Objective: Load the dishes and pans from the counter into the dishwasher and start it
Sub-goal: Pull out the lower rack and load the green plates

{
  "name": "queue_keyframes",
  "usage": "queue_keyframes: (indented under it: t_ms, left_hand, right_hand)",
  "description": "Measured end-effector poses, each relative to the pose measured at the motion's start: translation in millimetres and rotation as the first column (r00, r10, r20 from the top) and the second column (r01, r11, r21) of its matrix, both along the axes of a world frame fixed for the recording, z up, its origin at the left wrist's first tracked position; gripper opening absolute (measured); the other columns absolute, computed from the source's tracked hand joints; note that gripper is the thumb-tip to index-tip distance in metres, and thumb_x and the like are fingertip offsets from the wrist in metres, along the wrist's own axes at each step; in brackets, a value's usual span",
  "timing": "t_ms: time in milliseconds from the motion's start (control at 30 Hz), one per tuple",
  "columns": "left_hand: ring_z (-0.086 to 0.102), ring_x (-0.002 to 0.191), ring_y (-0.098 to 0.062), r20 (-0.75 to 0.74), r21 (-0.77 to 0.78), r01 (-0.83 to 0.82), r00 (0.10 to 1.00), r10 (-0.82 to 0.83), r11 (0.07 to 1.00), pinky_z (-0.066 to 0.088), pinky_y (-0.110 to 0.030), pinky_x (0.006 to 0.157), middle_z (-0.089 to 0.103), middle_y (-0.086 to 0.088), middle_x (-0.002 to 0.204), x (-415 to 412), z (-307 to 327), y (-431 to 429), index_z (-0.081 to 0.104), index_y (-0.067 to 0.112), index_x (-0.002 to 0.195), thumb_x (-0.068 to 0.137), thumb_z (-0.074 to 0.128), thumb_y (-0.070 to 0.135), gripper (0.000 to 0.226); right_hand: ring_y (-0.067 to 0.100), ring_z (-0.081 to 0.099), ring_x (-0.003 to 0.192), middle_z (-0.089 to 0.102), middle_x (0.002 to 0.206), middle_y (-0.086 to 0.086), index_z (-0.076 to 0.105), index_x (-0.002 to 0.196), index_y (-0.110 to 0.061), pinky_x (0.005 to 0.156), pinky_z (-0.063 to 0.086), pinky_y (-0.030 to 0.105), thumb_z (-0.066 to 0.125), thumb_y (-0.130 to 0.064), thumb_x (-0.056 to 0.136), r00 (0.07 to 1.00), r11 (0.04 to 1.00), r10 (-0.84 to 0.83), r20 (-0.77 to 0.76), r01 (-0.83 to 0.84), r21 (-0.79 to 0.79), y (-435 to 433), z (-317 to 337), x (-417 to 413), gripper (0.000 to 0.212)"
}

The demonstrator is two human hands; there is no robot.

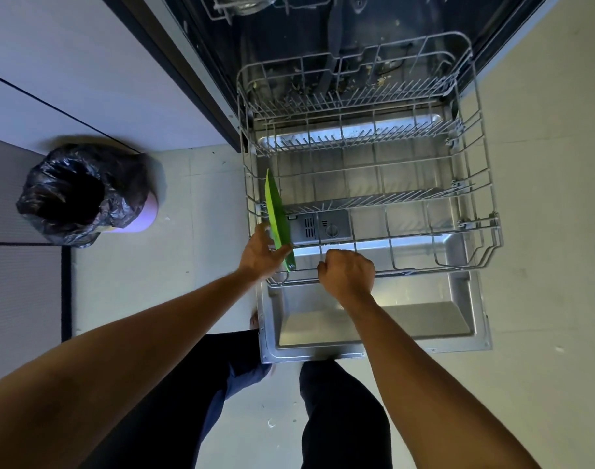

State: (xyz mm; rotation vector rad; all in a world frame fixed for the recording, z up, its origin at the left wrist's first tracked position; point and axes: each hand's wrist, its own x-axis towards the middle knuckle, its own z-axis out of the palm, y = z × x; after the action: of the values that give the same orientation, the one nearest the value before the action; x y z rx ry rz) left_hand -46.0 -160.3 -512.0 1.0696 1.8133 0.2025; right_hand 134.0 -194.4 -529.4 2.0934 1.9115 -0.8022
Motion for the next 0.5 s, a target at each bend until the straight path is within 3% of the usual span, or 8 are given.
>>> queue_keyframes:
  t_ms: [167,300,433,500]
  left_hand:
    - [0.069,0.098,-0.024,0.015,-0.007,0.021,1.0,-0.021,1.0,0.057,-0.042,0.085,0.07,-0.005,0.107,-44,44,-3,0.065,0.014,0.112,0.09,0.068,0.035,0.03]
    - [0.07,0.091,-0.025,-0.011,0.049,-0.002,1.0,0.003,0.999,0.056,-0.04,0.084,0.07,0.0,0.098,-91,101,-14,0.066,0.021,0.099,0.091,0.066,0.026,0.009]
    - [0.071,0.08,-0.026,-0.021,0.127,-0.159,0.986,0.163,0.979,0.053,-0.034,0.072,0.072,-0.004,0.084,-146,171,-39,0.066,0.026,0.087,0.08,0.062,0.031,0.009]
    - [0.072,0.075,-0.024,-0.002,0.178,-0.251,0.967,0.256,0.951,0.051,-0.031,0.067,0.072,-0.006,0.08,-180,207,-57,0.066,0.028,0.085,0.073,0.052,0.032,0.019]
  right_hand:
    - [0.029,0.067,0.098,0.072,0.102,0.005,0.072,0.099,-0.021,0.08,0.049,0.031,0.059,-0.036,0.095,0.963,0.953,-0.161,-0.217,0.094,-0.288,19,38,-6,0.021]
    - [0.032,0.066,0.096,0.072,0.098,0.01,0.07,0.087,-0.017,0.076,0.047,0.03,0.06,-0.03,0.093,0.876,0.922,-0.332,-0.35,0.223,-0.316,21,91,-24,0.018]
    - [0.029,0.064,0.086,0.067,0.084,0.008,0.058,0.065,-0.017,0.073,0.046,0.032,0.058,-0.026,0.09,0.89,0.929,-0.271,-0.366,0.142,-0.342,15,152,-67,0.027]
    - [0.03,0.065,0.091,0.07,0.09,0.009,0.057,0.068,-0.018,0.074,0.046,0.031,0.057,-0.028,0.089,0.915,0.938,-0.207,-0.346,0.085,-0.336,9,180,-102,0.024]
